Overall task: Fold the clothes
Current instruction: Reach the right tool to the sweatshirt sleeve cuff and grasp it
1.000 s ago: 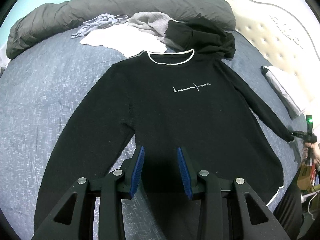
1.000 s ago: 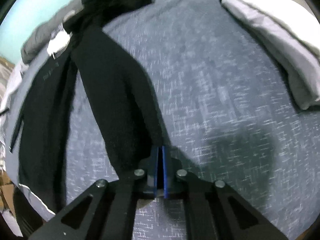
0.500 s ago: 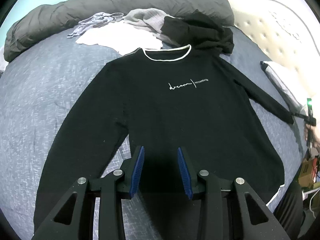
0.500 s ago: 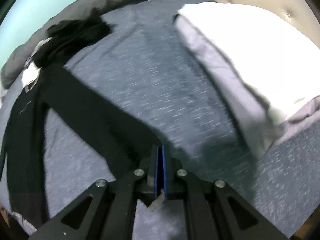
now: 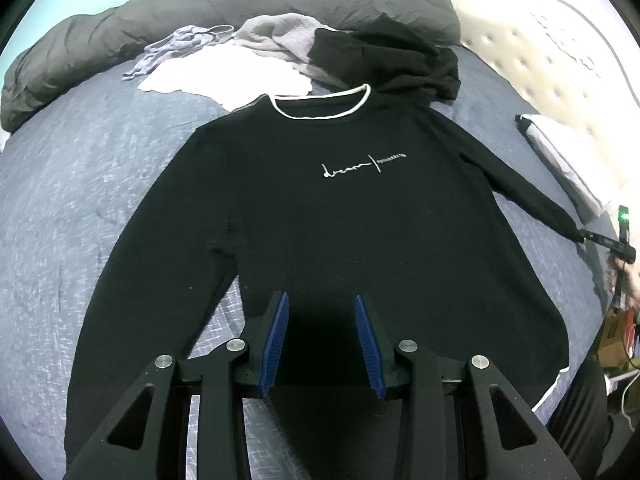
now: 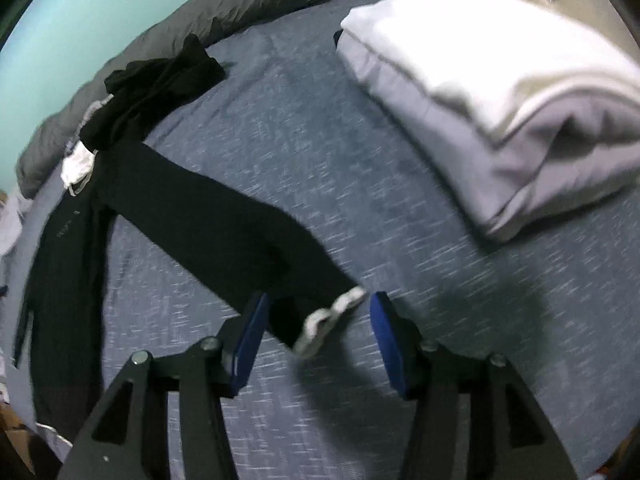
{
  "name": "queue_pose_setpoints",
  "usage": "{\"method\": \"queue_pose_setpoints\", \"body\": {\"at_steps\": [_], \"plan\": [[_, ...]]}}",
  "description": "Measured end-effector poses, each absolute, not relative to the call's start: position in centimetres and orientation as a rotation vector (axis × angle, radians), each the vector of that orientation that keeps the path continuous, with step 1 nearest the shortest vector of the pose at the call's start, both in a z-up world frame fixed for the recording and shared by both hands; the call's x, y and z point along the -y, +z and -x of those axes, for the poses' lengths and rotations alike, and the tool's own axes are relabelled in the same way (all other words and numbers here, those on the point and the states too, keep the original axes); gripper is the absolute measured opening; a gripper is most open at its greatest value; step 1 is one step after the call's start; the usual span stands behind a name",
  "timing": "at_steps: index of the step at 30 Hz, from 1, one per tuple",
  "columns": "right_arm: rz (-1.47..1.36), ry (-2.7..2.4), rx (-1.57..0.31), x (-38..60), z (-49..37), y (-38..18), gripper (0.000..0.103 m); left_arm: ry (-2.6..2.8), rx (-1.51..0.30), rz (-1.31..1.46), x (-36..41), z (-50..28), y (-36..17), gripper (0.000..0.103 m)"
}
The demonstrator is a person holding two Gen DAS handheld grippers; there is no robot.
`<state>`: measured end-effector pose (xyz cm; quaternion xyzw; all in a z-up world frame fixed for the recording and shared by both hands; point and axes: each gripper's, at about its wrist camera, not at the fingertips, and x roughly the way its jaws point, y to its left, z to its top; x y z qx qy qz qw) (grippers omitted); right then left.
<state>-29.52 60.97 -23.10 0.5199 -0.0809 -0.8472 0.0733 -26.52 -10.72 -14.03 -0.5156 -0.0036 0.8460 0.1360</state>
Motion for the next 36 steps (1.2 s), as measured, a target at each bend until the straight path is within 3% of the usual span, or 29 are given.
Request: {"method": "queue_pose_setpoints", "body": {"at_steps": [1,2,4,7,15,23,24,26,28,36], "plan": [[-1.571,-2.548,0.214,-60.6,29.7,-23.4,0.046,2.450,0.001,1.491,10.6,26.5,-13.9,0.038],[-1.578,-2.556,0.181,-60.3,29.8,-23.6,0.026,2.451,-0.003,1.491,10.5,26.4,-13.8,0.038],[-1.588,-2.576,0.161,-60.3,29.7,-23.6,0.009,2.451,0.001,1.491,10.7,26.4,-13.7,0.038],[-1.557,-2.612,0.179,-61.0,29.7,-23.1,0.006,2.454,0.002,1.491,10.8,26.4,-13.7,0.038],[-1.414,-2.761,0.355,-63.7,29.8,-19.3,0.004,2.453,0.017,1.500,11.2,26.7,-14.2,0.038],[-1.422,-2.692,0.322,-63.1,31.1,-18.3,0.005,2.445,0.019,1.501,10.8,27.0,-14.7,0.038],[-1.418,-2.662,0.283,-62.2,31.2,-18.3,0.007,2.446,0.023,1.502,10.9,27.1,-14.8,0.038],[-1.414,-2.603,0.178,-59.7,31.6,-18.5,0.029,2.447,0.045,1.502,10.9,27.3,-15.1,0.038],[-1.401,-2.545,0.105,-57.2,31.9,-18.8,0.041,2.446,0.053,1.501,10.8,27.4,-15.4,0.038],[-1.420,-2.411,-0.075,-45.6,38.7,-21.1,0.042,2.421,0.056,1.519,10.7,27.6,-17.8,0.038]]}}
